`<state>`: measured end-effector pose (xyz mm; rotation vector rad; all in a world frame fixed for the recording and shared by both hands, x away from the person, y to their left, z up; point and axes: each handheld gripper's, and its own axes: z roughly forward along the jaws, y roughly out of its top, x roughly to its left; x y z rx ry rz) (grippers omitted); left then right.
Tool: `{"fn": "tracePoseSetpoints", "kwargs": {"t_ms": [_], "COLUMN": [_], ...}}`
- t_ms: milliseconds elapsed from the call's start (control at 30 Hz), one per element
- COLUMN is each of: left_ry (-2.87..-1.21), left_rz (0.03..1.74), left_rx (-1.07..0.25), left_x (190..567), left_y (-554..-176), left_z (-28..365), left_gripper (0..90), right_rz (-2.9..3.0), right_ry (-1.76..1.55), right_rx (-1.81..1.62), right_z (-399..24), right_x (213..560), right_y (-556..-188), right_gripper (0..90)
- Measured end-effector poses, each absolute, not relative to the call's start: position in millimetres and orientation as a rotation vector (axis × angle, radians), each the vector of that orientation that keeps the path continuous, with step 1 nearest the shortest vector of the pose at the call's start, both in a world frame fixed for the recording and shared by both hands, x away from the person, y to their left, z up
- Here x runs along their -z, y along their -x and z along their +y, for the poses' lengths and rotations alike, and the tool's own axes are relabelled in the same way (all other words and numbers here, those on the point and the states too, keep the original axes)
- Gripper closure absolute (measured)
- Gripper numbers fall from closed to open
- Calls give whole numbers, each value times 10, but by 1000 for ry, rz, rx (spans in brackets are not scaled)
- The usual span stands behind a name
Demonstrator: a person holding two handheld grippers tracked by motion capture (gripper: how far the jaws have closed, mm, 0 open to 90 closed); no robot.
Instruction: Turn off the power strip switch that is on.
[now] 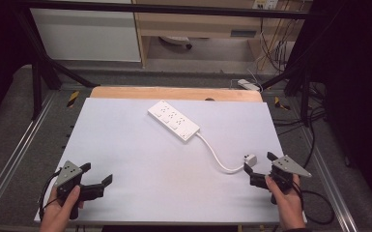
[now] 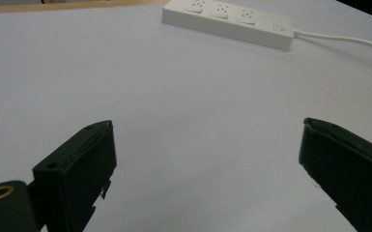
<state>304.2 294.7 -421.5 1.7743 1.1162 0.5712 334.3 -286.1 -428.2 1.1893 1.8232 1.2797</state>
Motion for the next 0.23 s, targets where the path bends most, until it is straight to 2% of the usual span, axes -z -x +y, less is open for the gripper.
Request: {"fn": "tracePoseSetpoints", "kwargs": {"t_ms": [233], "left_ry": [-1776], "left_rz": [1113], "left_rx": [-568], "left_x": [4216], "left_y": [-3043], "left_z": [2943], "left_gripper": [60], "right_rz": [1923], "right_ry": [-1210], "right_rx": [-1175], "right_z": [-2806], "right_x": [4392], "right_y": [-3350], "right_gripper": [34]}}
